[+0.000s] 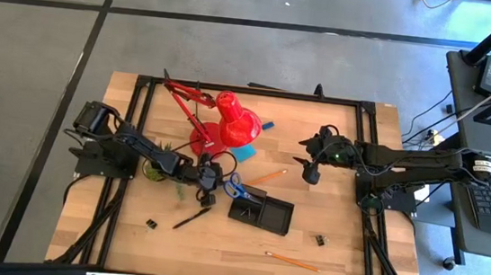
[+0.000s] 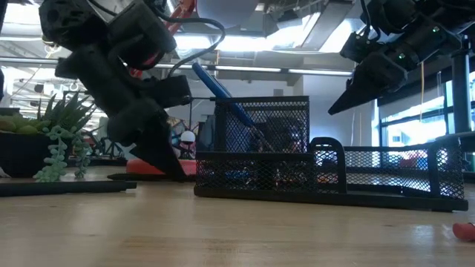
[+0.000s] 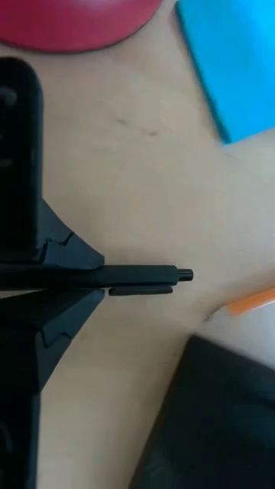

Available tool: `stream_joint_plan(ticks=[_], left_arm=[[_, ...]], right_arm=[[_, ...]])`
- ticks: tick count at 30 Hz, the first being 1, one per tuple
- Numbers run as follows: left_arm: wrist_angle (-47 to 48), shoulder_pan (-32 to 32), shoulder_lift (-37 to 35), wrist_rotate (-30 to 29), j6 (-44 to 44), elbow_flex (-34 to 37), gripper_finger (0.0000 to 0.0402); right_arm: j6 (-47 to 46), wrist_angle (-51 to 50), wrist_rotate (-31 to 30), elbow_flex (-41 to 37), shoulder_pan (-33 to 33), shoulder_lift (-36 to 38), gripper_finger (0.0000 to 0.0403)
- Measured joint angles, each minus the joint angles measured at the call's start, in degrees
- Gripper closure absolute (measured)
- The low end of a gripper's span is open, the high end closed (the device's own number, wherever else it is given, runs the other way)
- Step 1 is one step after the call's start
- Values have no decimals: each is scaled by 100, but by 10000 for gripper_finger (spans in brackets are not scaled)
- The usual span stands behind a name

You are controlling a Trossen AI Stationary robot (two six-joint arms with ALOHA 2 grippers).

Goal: Pick and place office supplies into organizer
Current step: Put the top black mechanical pen into the desk organizer

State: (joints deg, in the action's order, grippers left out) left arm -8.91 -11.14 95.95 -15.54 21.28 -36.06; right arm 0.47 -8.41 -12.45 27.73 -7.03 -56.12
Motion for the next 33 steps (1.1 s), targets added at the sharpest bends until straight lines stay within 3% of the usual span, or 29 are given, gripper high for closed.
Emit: stream_joint_plan(ticks=[13,23,33], left_arm=[[961,-26,-1484,630,44,5,377],[2588,-46,-2844,1158,863,-1,377],[2200,-172,-3483,2028,620,-3,377]], right_arm=[[22,-1,-2,0,0,-2,130],[133,-1,-2,0,0,-2,130],[133,-1,-2,0,0,-2,130]])
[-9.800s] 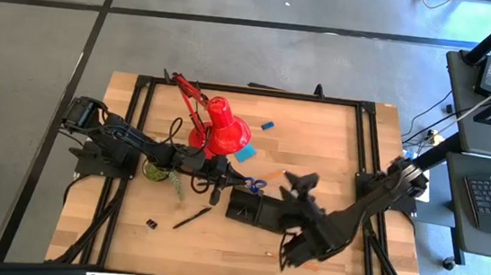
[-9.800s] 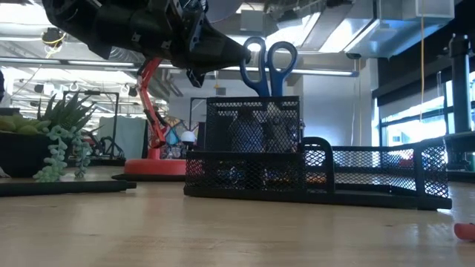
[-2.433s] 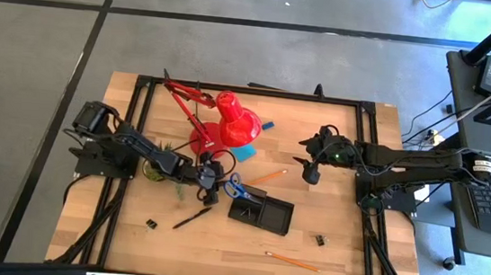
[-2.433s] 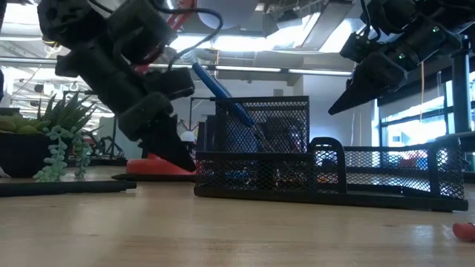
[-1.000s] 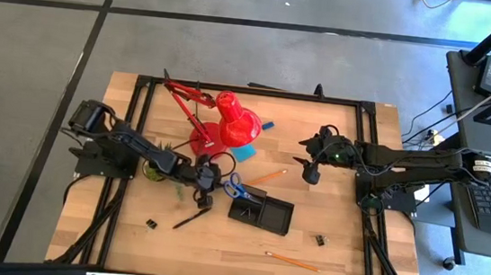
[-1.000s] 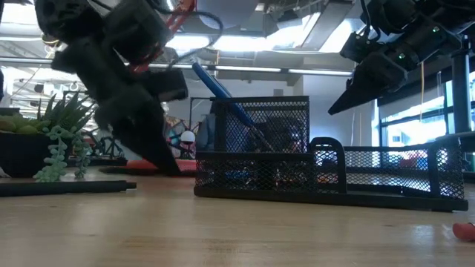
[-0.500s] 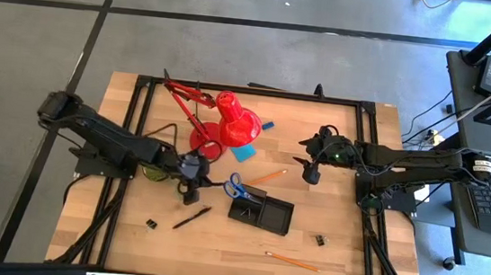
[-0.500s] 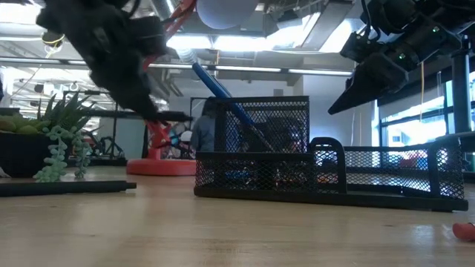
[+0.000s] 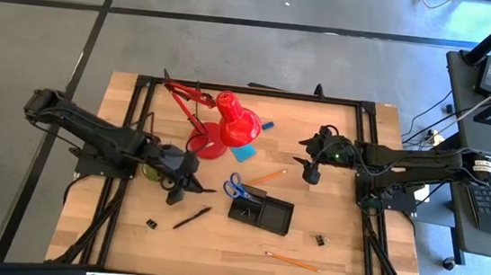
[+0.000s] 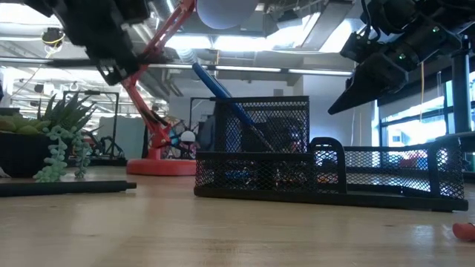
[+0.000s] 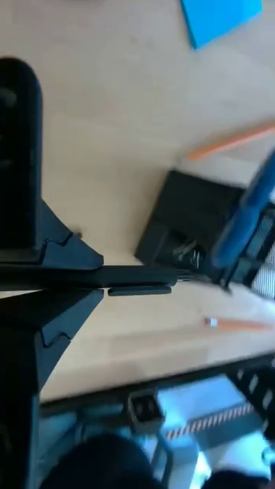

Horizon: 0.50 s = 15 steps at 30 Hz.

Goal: Pick and place office supplies into organizer
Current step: Put the top black mechanical pen into the desk organizer

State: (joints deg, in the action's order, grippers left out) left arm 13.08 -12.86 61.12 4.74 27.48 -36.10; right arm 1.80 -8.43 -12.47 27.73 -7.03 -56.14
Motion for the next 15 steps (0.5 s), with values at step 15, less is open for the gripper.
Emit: stream_joint_plan(ticks=[15], left_arm=[[-2145,-232,-283,-372,-1783,-7,377]], right_arm=[[15,0,0,0,1,0,130]])
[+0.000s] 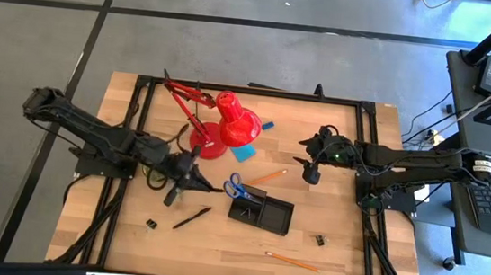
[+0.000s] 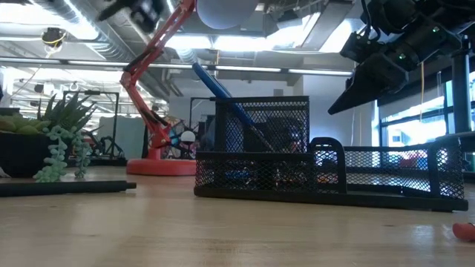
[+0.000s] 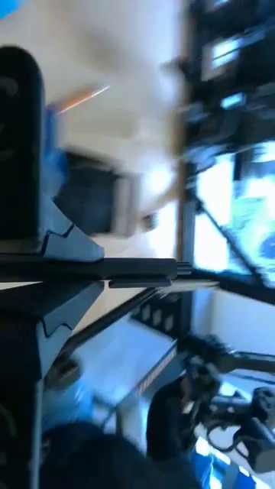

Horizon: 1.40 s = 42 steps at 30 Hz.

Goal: Pick and place office supplies into organizer
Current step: Put the top black mechanical pen into the desk organizer

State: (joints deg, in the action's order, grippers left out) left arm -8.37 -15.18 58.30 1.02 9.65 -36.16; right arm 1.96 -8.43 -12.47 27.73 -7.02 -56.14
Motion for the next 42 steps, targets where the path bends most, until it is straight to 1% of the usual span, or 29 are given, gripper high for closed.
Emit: stream_joint_plan(ticks=[3,6,9,15,19,24,26,29,37,38,42], left_arm=[[-674,28,177,-240,-591,-1,377],[-1407,78,469,-291,-858,18,377],[-2570,82,845,-266,-1157,175,377],[-4969,195,1869,394,-1577,365,377],[-6041,269,2612,643,-1742,380,377],[-7452,402,3459,768,-1736,380,377],[-7782,460,3693,787,-1711,380,377],[-8069,572,3995,770,-1658,380,377],[-8128,851,4130,722,-1486,376,377],[-8129,878,4130,723,-1483,376,377],[-8105,938,4130,754,-1471,376,377]], right_arm=[[-22,2,0,0,-1,0,130],[-24,2,0,0,1,0,130],[-27,2,0,0,0,0,130],[-33,4,2,0,-1,0,130],[-158,4,4,0,1,0,130],[-328,28,12,0,5,0,130],[-321,244,98,0,51,0,130],[-265,922,426,0,196,0,130],[266,3400,1768,2,867,0,130],[335,3623,1853,2,963,0,130],[709,4229,1862,4,1214,-85,130]])
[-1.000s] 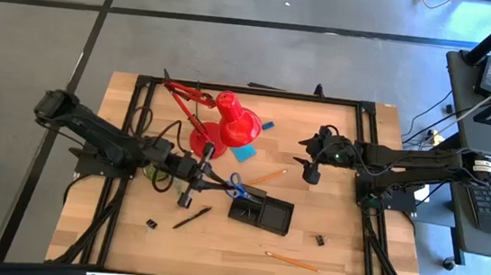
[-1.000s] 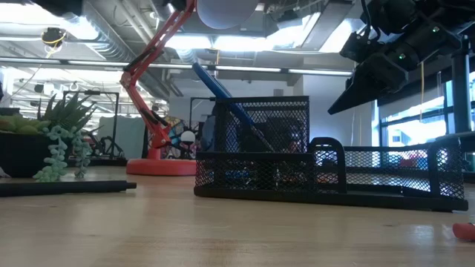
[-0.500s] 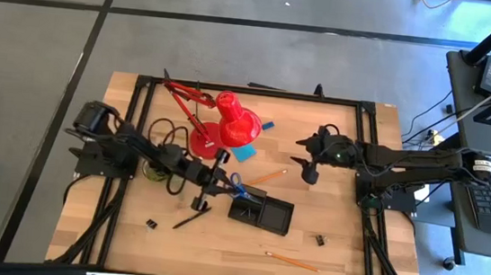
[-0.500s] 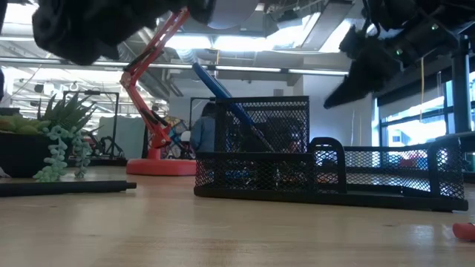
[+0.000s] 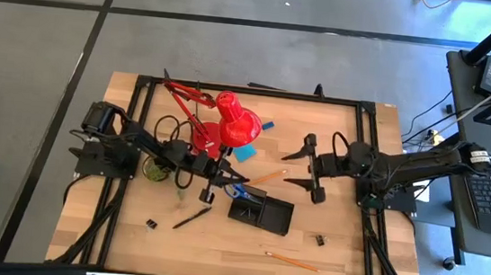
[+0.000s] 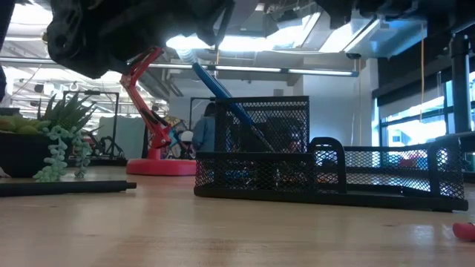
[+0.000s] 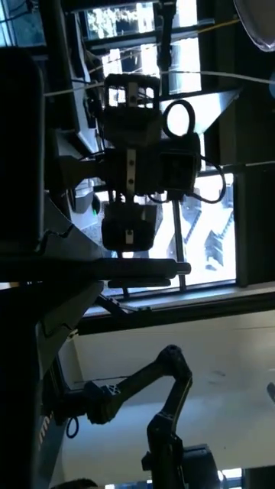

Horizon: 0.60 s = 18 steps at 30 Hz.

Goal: Pick and place office supplies into organizer
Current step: Put the top black mechanical pen into the desk organizer

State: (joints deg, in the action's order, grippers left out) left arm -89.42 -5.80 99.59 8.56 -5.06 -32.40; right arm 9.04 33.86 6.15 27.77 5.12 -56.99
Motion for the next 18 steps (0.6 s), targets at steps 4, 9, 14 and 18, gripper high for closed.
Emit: stream_joint_plan(ticks=[4,9,14,18], left_arm=[[22,-2,0,7,-7,-2,377],[43,-3,0,17,-17,-2,377],[48,-5,0,19,-20,-2,377],[89,-3,1,17,-20,-4,377]], right_arm=[[60,700,-2,2,22,-401,130],[333,1229,-2,302,47,-1152,130],[642,1199,2,921,194,-1937,130],[717,1172,169,1375,280,-2400,130]])
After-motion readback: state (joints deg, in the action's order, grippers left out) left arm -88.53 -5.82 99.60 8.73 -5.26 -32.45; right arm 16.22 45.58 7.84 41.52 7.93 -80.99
